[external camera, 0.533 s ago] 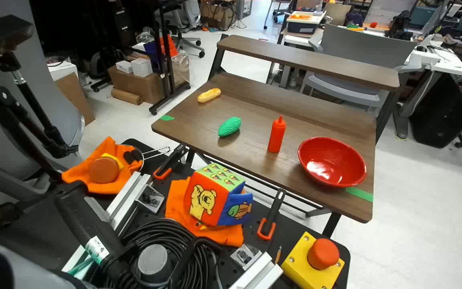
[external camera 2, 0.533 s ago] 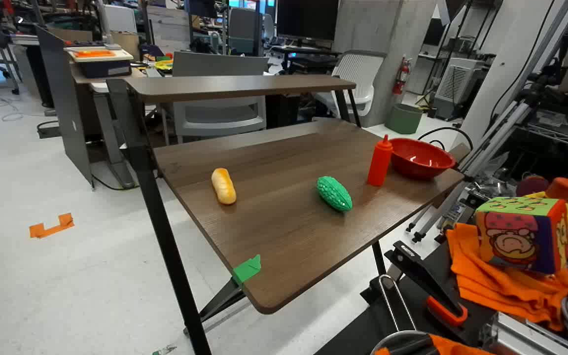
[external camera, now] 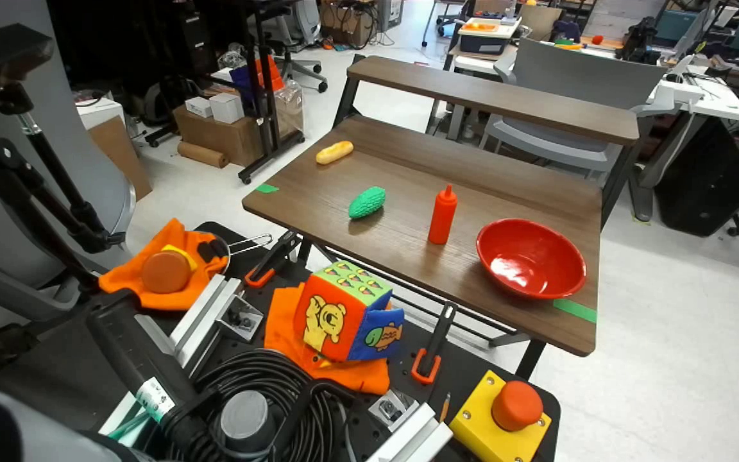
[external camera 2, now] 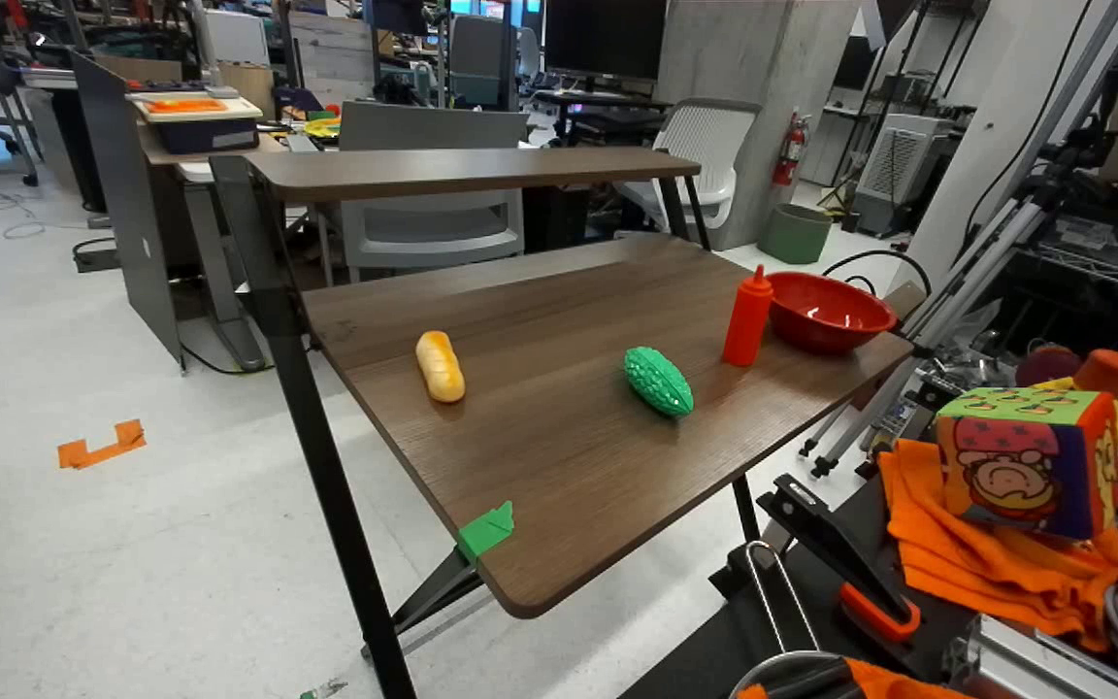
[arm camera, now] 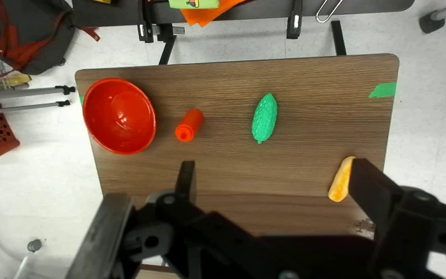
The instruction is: Move the yellow object to the right
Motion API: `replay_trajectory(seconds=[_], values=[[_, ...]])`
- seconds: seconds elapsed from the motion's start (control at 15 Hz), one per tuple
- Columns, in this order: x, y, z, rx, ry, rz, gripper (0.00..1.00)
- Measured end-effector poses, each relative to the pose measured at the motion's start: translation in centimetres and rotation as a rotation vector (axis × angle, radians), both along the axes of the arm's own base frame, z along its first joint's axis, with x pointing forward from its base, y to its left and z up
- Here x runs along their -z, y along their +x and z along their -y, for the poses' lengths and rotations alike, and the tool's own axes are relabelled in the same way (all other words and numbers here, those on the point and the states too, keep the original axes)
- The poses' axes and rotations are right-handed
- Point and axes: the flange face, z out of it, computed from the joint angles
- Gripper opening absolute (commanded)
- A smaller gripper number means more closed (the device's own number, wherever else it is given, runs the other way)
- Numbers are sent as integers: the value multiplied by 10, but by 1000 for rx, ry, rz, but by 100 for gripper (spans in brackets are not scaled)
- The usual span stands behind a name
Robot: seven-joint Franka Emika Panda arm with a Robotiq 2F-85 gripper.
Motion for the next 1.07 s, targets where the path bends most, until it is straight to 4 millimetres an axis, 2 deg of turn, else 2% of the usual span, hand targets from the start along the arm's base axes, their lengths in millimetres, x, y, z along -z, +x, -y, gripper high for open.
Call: replay_trajectory(seconds=[0.13,0.27,0.4,0.87,1.07], values=[[7,3,-3,18,10,-13,100],[25,13,-10,37,40,-35,100],[53,31,-19,66,92,-54,100],[172,113,-42,204,227,-84,100],[211,140,-56,228,231,-121,100]])
